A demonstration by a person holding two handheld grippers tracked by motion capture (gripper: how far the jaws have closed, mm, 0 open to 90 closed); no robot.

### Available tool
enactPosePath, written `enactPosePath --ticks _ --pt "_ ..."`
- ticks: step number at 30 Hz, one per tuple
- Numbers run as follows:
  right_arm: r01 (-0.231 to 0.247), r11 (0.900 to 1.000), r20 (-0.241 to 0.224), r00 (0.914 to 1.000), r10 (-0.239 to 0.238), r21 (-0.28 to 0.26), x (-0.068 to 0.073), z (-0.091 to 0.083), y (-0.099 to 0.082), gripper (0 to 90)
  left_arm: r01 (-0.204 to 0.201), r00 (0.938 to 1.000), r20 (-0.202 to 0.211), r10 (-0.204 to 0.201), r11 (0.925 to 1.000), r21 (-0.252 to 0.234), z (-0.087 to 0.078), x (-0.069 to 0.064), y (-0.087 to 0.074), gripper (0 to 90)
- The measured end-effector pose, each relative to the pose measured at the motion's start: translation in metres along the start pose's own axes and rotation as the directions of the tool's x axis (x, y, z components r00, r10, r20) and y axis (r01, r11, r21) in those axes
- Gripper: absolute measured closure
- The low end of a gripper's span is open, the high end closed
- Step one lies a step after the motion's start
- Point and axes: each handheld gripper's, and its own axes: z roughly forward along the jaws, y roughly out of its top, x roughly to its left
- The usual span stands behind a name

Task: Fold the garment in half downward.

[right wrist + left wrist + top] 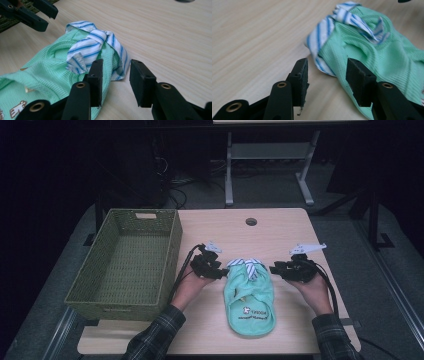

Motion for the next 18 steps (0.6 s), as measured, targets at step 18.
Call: enactPosePath --ticks 18 --pt "-0.038 0.9993 -0.075 0.9964 0.038 -0.004 -0.02 0.041 0.02 59.9 0.029 0.9991 0.031 -0.029 0.9996 0.007 0.029 0.01 0.014 46.0"
